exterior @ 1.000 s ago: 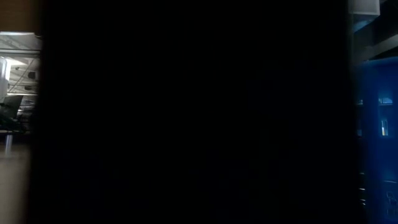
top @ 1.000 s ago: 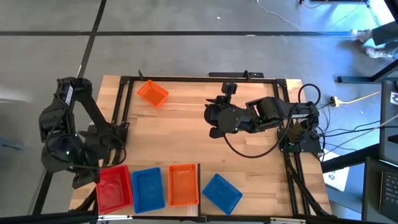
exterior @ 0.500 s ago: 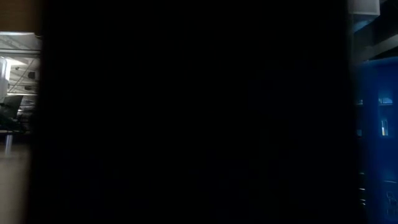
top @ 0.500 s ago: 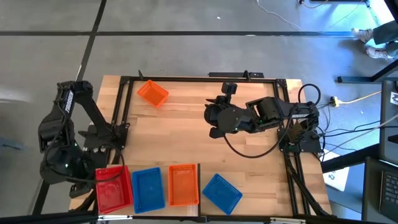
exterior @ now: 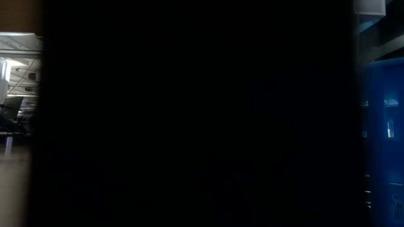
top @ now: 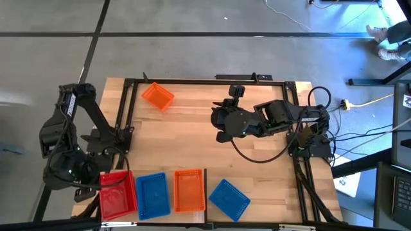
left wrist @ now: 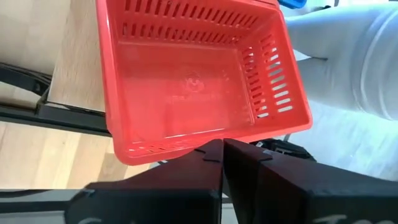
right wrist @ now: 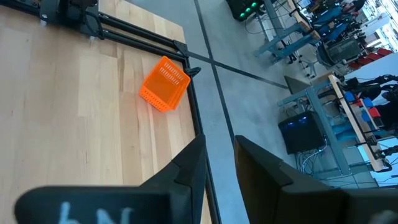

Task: Stack baskets on shelf by color
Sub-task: Stack the red bin on top of the other red bin on the shelf

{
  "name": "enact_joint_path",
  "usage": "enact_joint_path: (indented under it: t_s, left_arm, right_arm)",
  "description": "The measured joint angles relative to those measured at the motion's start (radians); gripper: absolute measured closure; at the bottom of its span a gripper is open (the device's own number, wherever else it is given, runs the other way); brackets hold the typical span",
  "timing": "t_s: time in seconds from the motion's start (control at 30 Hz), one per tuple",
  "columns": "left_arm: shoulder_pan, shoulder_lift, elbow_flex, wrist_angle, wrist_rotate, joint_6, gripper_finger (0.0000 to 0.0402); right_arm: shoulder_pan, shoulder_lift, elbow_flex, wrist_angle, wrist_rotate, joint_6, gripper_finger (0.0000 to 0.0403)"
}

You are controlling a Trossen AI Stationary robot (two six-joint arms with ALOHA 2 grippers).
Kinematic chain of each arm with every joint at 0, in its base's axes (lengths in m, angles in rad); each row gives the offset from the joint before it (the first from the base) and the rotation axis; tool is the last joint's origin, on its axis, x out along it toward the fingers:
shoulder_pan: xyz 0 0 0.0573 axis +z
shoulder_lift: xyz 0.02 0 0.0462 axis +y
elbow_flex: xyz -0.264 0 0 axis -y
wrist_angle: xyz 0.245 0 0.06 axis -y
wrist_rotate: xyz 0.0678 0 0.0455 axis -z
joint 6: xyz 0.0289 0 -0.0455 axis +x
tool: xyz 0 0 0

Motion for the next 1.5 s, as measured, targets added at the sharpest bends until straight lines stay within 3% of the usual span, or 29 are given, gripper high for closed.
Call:
enact_joint_path:
  t_s: [0.7,0.97,1.2,1.5]
  left_arm:
    - [0.0,-0.003,0.001,-0.046,0.026,0.01,0.0401]
    - [0.0,-0.005,0.079,-0.037,0.031,-0.038,0.0401]
    - [0.0,-0.002,0.001,-0.048,0.157,-0.071,0.0401]
    - [0.0,-0.002,-0.075,-0.003,0.179,-0.058,0.0401]
  right_arm:
    - [-0.001,0.0,0.0,0.0,0.014,-0.001,0.0315]
    - [-0.001,0.0,0.0,0.016,0.036,-0.05,0.0315]
    - [-0.001,0.0,0.0,0.036,0.035,-0.052,0.0315]
    - [-0.001,0.0,0.0,0.036,-0.182,-0.05,0.0315]
